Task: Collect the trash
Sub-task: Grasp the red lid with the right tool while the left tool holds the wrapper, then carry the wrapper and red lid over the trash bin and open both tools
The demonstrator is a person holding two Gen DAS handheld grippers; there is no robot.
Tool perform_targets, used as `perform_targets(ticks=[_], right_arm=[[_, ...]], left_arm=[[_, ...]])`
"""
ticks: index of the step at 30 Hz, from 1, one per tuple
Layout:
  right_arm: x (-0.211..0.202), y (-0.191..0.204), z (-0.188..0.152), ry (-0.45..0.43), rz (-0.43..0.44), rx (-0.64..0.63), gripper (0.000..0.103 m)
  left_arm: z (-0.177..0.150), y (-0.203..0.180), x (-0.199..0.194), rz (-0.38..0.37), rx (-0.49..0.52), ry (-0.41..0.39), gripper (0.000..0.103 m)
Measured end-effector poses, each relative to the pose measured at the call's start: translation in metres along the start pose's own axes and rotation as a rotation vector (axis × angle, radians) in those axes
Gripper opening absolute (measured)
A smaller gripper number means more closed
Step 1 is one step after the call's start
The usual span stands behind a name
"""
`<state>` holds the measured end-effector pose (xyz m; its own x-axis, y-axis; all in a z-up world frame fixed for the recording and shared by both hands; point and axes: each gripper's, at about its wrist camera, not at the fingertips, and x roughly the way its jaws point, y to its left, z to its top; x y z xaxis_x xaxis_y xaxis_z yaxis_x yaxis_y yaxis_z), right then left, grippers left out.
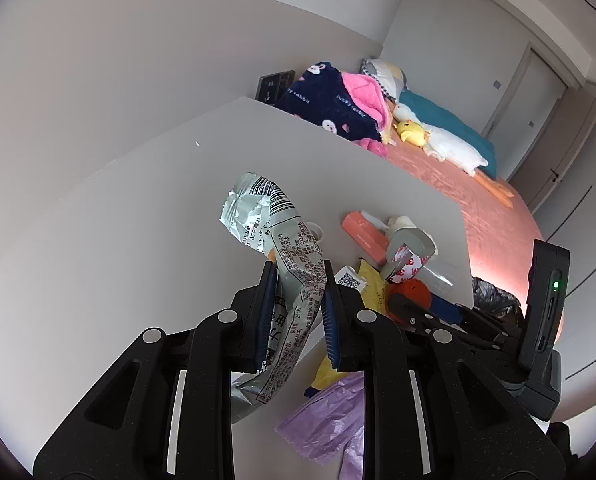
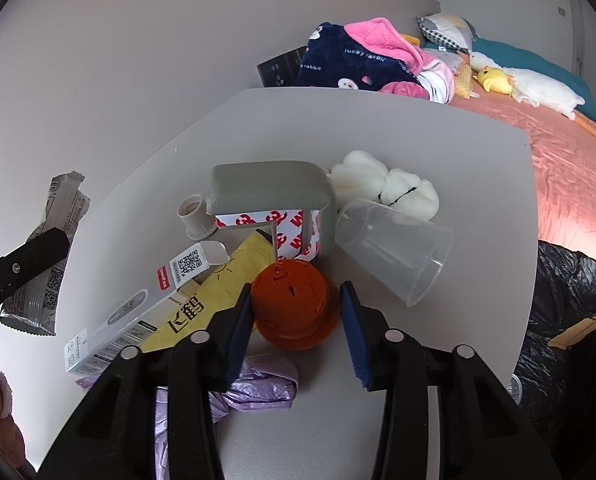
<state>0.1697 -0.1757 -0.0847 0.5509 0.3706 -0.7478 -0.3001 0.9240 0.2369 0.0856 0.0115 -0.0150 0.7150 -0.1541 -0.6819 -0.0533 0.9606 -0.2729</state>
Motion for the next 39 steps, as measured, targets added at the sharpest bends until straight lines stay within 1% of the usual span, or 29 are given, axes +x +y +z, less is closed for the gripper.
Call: perform_targets(ticks=[2, 8, 15, 21, 39], right_arm=[[-0.002, -0.001, -0.001, -0.002, 0.019, 0.011, 0.044], [-0.014, -0.003, -0.004, -0.014, 0.027, 0.021, 0.044], [-0.036, -0.013, -0.008, -0.039, 0.046, 0.047, 0.044], [-0.061, -0.026, -0.014, -0.073, 0.051, 0.072, 0.044], [-0.135, -0.079, -0.03, -0.176, 0.016, 0.134, 0.044]], left_arm=[[0.0, -0.001, 0.0, -0.006, 0.0, 0.0, 0.021], [0.001, -0.001, -0.003, -0.013, 0.007, -0.01, 0.021], [-0.001, -0.012, -0.009, -0.052, 0.019, -0.011, 0.021], [-0.009, -0.034, -0.013, -0.092, 0.04, -0.008, 0.021], [-0.028, -0.113, -0.013, -0.214, 0.127, 0.019, 0.021]])
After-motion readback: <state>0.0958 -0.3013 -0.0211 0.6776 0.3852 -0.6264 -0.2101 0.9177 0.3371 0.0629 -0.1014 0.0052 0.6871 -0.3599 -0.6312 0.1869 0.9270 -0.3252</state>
